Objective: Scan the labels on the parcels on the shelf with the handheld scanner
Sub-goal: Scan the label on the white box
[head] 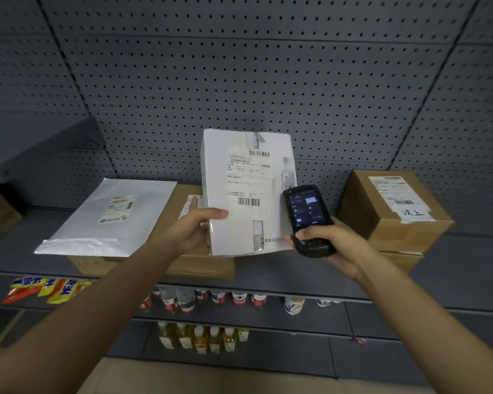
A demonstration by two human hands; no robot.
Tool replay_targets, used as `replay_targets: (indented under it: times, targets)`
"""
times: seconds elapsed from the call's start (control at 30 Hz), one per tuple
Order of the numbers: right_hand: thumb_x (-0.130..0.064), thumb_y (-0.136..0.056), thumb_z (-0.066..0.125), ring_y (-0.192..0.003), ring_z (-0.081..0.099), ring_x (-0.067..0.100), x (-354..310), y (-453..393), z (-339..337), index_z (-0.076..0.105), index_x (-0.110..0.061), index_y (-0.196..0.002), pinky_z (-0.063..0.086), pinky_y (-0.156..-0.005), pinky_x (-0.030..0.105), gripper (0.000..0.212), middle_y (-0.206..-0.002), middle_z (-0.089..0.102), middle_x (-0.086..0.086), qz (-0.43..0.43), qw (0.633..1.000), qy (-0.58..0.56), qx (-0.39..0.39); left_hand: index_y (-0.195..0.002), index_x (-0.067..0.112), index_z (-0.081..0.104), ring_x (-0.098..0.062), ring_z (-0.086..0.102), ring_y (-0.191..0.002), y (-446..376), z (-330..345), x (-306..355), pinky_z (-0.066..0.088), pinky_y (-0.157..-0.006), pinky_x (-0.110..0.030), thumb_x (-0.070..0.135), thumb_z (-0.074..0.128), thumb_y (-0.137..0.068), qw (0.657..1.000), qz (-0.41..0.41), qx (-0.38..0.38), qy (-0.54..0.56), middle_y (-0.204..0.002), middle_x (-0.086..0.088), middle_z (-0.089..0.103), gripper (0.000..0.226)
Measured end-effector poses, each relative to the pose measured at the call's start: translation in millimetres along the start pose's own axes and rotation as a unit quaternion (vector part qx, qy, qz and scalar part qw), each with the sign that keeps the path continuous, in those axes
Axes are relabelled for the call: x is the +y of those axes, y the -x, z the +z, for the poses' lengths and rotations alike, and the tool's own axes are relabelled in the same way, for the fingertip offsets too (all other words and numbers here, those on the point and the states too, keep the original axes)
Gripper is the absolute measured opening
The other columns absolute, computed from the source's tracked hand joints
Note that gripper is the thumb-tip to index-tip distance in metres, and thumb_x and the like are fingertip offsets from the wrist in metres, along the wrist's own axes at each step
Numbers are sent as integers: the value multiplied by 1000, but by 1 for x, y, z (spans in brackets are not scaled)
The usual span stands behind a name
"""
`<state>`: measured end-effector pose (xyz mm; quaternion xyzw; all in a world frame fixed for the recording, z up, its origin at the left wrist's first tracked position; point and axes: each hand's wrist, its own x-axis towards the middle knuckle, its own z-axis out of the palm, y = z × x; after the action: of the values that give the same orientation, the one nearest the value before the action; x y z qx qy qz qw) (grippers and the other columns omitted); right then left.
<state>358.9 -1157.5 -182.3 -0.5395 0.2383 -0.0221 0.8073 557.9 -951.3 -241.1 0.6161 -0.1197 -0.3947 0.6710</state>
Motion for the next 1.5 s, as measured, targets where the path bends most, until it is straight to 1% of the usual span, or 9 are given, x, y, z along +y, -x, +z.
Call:
replay_targets:
  times: [0.07, 0.17, 0.27, 0.37, 0.63, 0.83, 0.97, 1.27, 1.5]
  targets:
    - [13, -71, 65, -93, 69, 32, -4, 14, 3, 59, -2, -114, 56, -86, 38, 46, -102, 68, 22, -14, 1000, -24, -2, -125, 26, 52, -29, 60, -114, -1, 14, 1, 52, -90, -57, 3, 71, -75, 999, 34, -19, -13, -119, -3, 69, 58]
    - [12, -72, 61, -92, 70, 31, -9, 35, 10, 58, 7, -116, 59, -78, 35, 45, -109, 67, 27, 17, 993, -100, -57, -141, 40, 33, -31, 57, -122, -12, 20, 5, 54, -77, -62, -1, 73, -69, 997, 59, -54, -8, -133, 1, 62, 93]
    - [13, -71, 60, -98, 67, 33, -12, 48, 18, 53, 15, -122, 58, -81, 37, 51, -122, 61, 29, 50, 982, -155, -91, -145, 46, 25, -31, 54, -125, -24, 21, 12, 54, -77, -62, 0, 81, -59, 995, 66, -71, -18, -136, 2, 59, 112]
    - [13, -69, 60, -91, 69, 31, -15, 52, 24, 51, 18, -123, 59, -77, 35, 55, -115, 64, 29, 60, 979, -169, -95, -147, 50, 18, -28, 54, -125, -30, 25, 17, 55, -79, -61, 2, 83, -53, 995, 72, -64, -40, -136, 3, 57, 124]
    - [13, -70, 56, -78, 71, 31, -20, 55, 40, 55, 20, -111, 60, -69, 33, 41, -101, 66, 28, 94, 981, -147, -88, -146, 50, 20, -31, 51, -128, -43, 22, 21, 54, -80, -64, 4, 85, -52, 994, 78, -64, -49, -140, 2, 54, 123]
    - [12, -64, 59, -77, 71, 31, -21, 52, 47, 51, 21, -119, 59, -60, 31, 56, -102, 65, 28, 81, 983, -145, -76, -144, 51, 24, -31, 54, -125, -42, 19, 26, 51, -80, -69, 4, 84, -52, 993, 86, -68, -47, -138, 3, 56, 119]
    - [15, -73, 57, -79, 71, 32, -22, 52, 48, 54, 20, -114, 60, -63, 33, 42, -103, 66, 28, 83, 982, -144, -88, -143, 49, 26, -32, 54, -125, -42, 16, 26, 50, -80, -70, 4, 83, -53, 993, 88, -70, -40, -137, 1, 57, 116]
    - [12, -68, 58, -78, 70, 31, -20, 54, 55, 54, 19, -114, 60, -70, 35, 46, -98, 67, 27, 79, 983, -138, -89, -145, 48, 25, -28, 57, -122, -36, 12, 24, 55, -75, -60, -4, 76, -62, 994, 82, -66, -37, -134, 5, 59, 110]
    - [15, -73, 56, -82, 70, 34, -15, 54, 52, 54, 17, -117, 60, -68, 35, 44, -102, 67, 28, 84, 982, -143, -91, -143, 48, 28, -29, 58, -121, -32, 11, 19, 50, -79, -71, -6, 73, -66, 995, 69, -68, -37, -132, 5, 61, 104]
